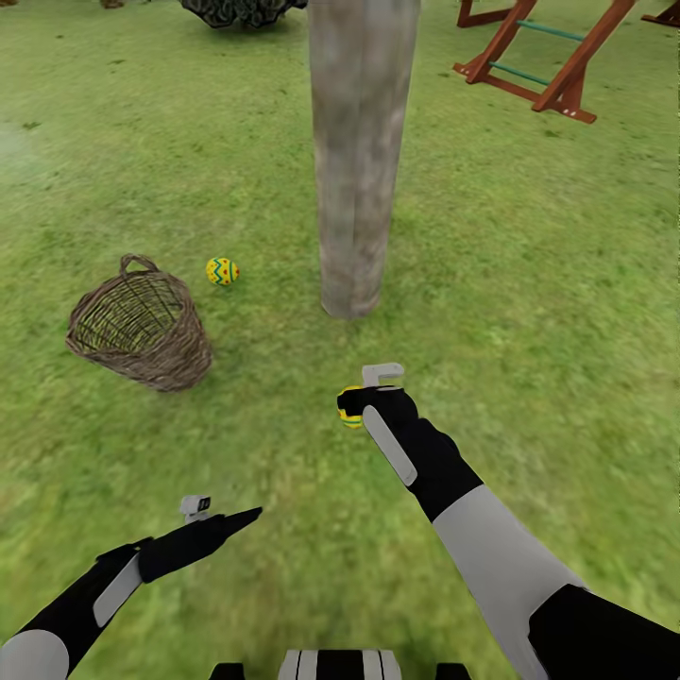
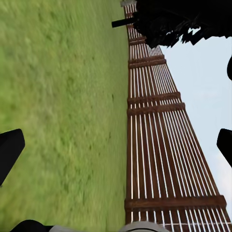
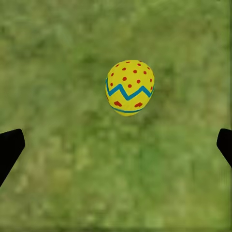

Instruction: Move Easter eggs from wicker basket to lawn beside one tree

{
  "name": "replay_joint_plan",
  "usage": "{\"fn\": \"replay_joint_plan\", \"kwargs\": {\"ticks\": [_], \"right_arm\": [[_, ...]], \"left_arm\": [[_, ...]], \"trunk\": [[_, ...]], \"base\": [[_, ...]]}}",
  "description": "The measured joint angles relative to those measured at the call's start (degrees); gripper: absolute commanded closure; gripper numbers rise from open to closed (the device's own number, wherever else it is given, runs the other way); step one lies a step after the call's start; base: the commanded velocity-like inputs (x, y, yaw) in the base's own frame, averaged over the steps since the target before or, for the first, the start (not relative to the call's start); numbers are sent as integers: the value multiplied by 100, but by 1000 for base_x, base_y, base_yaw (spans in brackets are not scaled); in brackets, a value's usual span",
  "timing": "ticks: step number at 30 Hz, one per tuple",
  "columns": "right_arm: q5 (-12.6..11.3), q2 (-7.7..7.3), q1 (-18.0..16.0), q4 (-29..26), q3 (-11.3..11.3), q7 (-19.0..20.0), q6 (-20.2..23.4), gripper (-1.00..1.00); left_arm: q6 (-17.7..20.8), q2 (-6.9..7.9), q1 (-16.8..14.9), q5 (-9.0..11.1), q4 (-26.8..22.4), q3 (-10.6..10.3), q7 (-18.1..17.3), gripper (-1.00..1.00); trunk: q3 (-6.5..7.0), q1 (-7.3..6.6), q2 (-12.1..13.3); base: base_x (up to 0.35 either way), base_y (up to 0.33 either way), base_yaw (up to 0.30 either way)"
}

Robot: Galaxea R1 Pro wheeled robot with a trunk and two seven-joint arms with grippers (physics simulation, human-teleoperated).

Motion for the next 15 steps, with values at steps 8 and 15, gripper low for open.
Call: {"fn": "replay_joint_plan", "kwargs": {"ticks": [8, 15], "right_arm": [[0, 0, 0, 0, 4, 1, 0, -100], [0, 0, 0, 8, 4, 1, 0, -100]], "left_arm": [[-1, 2, 0, 0, 4, 0, 1, -100], [-1, 4, 0, 0, 8, 0, -11, -100]], "trunk": [[217, -175, 321], [408, -330, 602]], "base": [[-189, 0, 0], [-17, 0, 0]]}}
